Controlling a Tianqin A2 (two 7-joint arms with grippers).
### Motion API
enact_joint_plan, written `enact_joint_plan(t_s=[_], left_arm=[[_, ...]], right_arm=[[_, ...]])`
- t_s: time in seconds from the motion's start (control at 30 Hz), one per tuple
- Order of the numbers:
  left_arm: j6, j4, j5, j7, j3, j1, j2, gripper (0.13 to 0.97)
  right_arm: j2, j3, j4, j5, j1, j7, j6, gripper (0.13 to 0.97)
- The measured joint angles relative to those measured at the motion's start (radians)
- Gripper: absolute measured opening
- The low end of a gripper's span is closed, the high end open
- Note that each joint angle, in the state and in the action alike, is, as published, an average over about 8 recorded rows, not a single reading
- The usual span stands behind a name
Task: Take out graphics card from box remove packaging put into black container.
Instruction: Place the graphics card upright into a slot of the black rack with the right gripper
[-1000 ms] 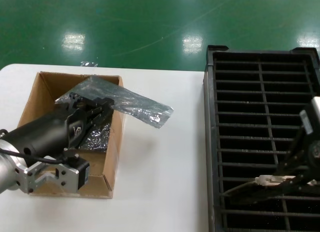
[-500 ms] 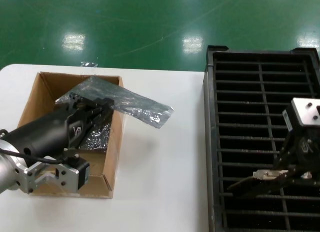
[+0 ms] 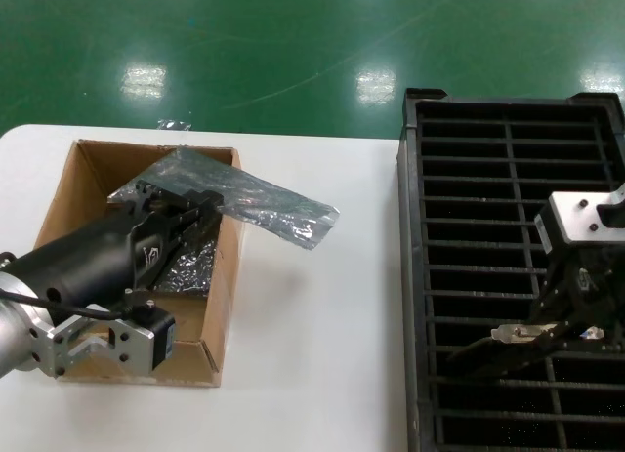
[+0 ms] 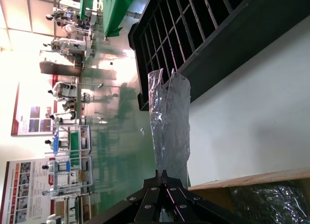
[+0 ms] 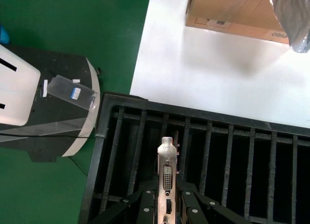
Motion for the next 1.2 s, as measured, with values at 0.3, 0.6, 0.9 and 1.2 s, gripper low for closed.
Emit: enact_joint_plan(t_s=[0.3, 0.6, 0.9, 1.2], left_arm=[[0.0, 0.0, 0.0, 0.0, 0.0, 0.0, 0.0, 0.139], [0.0, 0.0, 0.0, 0.0, 0.0, 0.0, 0.0, 0.139], [0.0, 0.0, 0.0, 0.0, 0.0, 0.0, 0.0, 0.139], [0.0, 0.0, 0.0, 0.0, 0.0, 0.0, 0.0, 0.139]], right_arm=[[-0.021, 0.0, -0.025, -0.028, -0.002, 0.009, 0.0, 0.188], [-0.035, 0.0, -0.059, -0.051, 0.005, 0.02, 0.0, 0.188], [-0.05, 0.0, -0.097, -0.08, -0.006, 0.015, 0.0, 0.188], [-0.045, 0.0, -0.084, -0.07, -0.004, 0.028, 0.0, 0.188]])
